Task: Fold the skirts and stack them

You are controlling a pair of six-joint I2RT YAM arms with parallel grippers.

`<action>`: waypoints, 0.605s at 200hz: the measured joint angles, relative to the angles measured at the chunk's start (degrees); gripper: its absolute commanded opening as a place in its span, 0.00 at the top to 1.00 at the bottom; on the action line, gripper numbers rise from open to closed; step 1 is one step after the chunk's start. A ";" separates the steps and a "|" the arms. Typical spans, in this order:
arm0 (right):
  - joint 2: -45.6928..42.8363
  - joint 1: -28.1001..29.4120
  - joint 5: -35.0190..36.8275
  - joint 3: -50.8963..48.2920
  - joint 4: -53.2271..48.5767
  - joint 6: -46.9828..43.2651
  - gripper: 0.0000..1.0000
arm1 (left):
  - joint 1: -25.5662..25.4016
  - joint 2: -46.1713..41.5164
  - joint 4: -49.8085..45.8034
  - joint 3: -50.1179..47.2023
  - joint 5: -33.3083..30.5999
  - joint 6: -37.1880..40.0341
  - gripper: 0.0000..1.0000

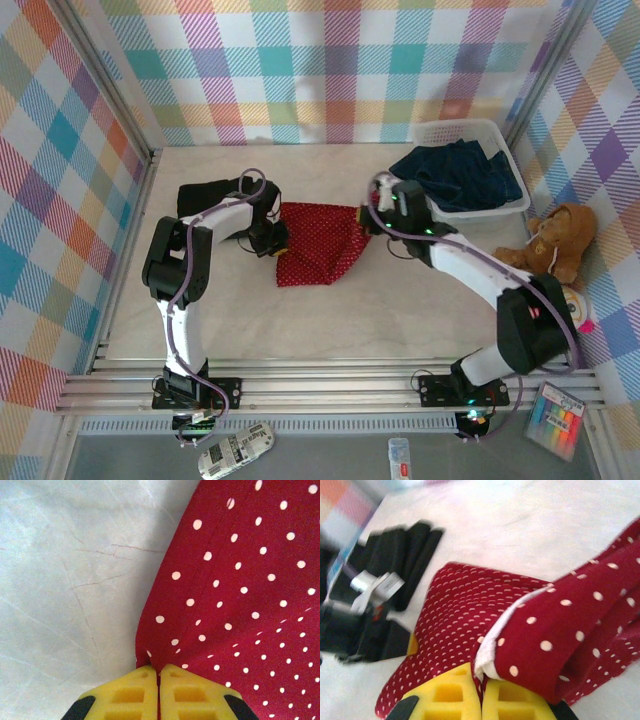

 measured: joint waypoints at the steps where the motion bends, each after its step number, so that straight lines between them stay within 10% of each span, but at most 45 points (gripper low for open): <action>1: 0.85 0.63 -0.04 0.98 -0.50 -1.03 1.00 | 0.07 0.02 0.02 0.00 0.04 0.11 0.90; 54: 26.08 17.46 -0.98 24.76 -16.02 -27.02 1.00 | 1.68 0.22 0.85 -0.59 2.47 1.60 0.87; 121: 31.21 18.21 -0.46 28.59 -26.58 -35.98 1.00 | 3.74 0.11 2.27 -1.88 6.58 3.10 0.85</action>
